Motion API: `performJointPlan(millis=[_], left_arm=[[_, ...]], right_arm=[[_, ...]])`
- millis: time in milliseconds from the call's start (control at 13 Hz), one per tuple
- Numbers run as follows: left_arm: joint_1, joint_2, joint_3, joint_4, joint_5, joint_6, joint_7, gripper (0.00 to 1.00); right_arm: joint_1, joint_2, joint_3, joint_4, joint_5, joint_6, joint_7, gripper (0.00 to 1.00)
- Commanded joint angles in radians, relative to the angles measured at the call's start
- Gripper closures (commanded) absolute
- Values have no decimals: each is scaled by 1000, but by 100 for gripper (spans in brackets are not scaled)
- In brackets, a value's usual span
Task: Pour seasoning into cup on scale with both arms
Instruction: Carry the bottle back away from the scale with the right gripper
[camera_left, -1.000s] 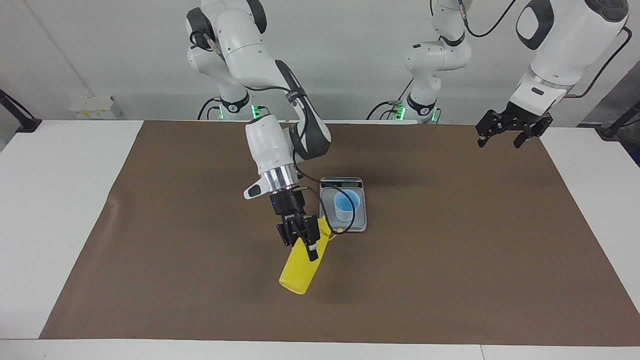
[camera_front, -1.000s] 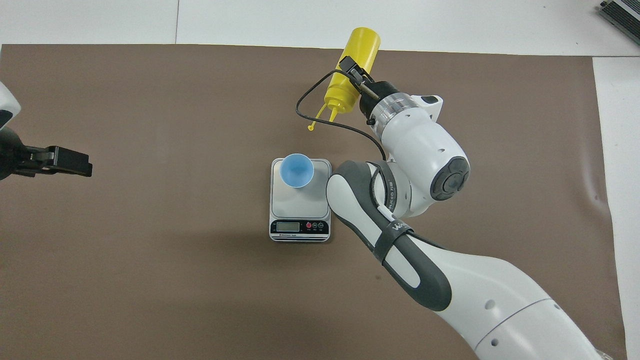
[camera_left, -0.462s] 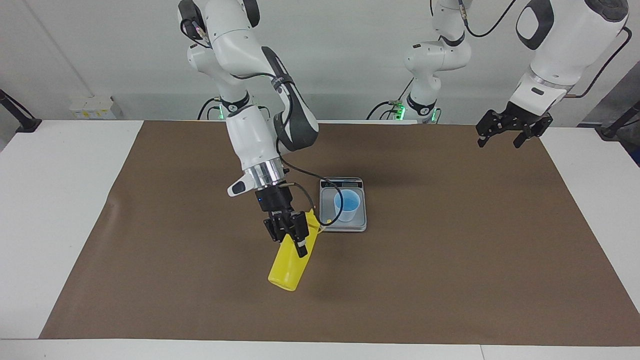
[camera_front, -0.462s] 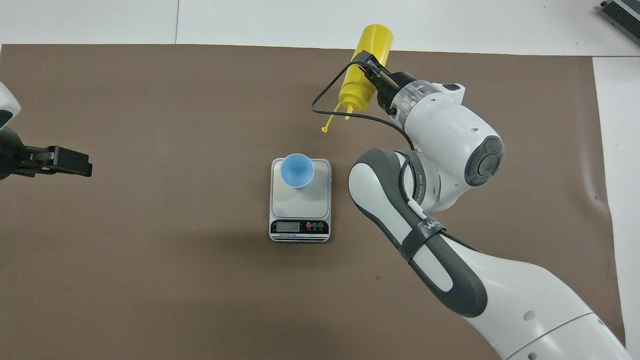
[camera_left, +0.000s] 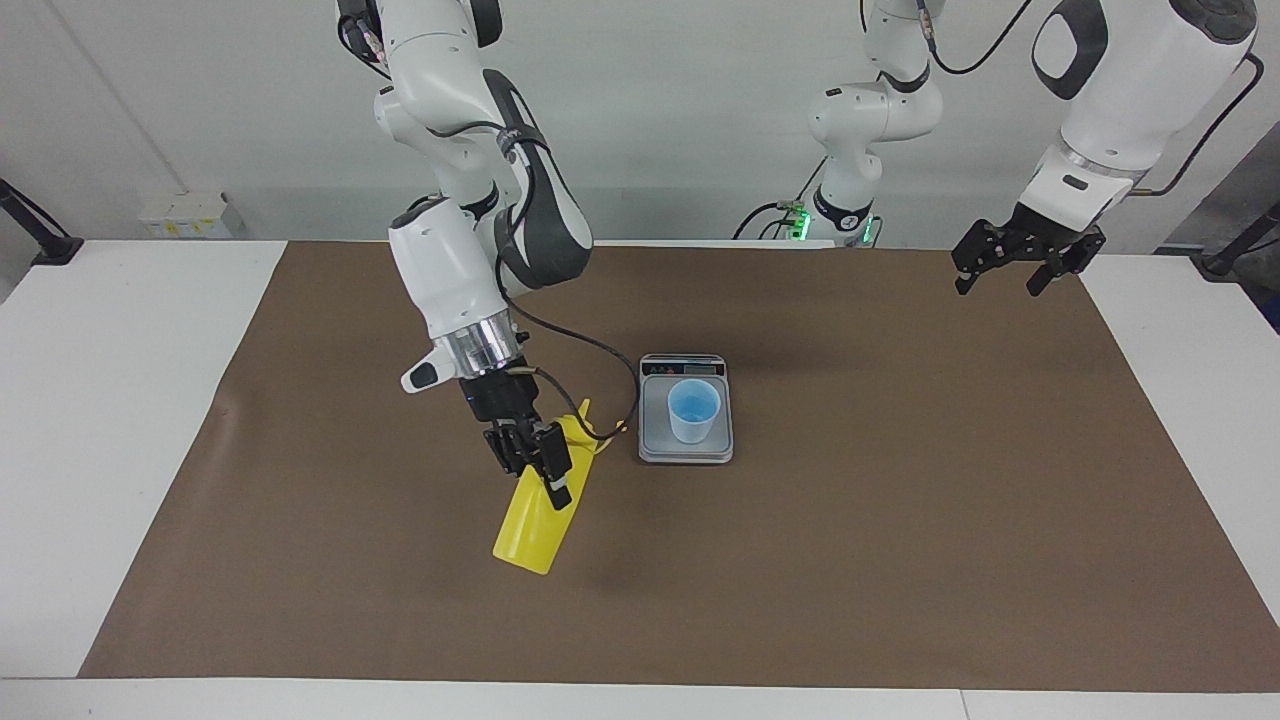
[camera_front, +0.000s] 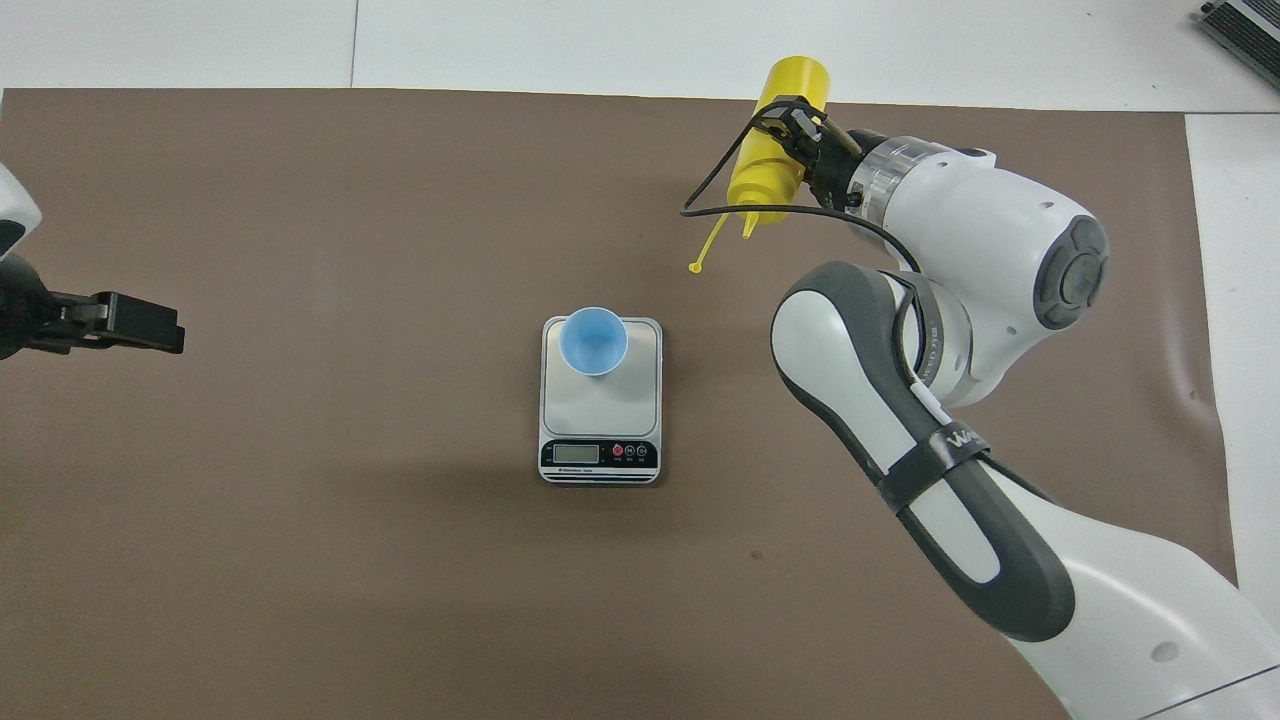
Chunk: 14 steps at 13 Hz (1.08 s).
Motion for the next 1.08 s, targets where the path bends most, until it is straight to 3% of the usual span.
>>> performJointPlan(millis=[0, 385, 1000], left_arm=[[17, -29, -8, -30, -18, 8, 13, 0], [17, -29, -8, -30, -18, 8, 13, 0], [17, -28, -8, -30, -18, 8, 13, 0]], right_arm=[[-8, -55, -42, -12, -67, -121, -14, 100], [-8, -104, -119, -10, -162, -316, -2, 100], [-43, -152, -231, 13, -159, -726, 173, 100]])
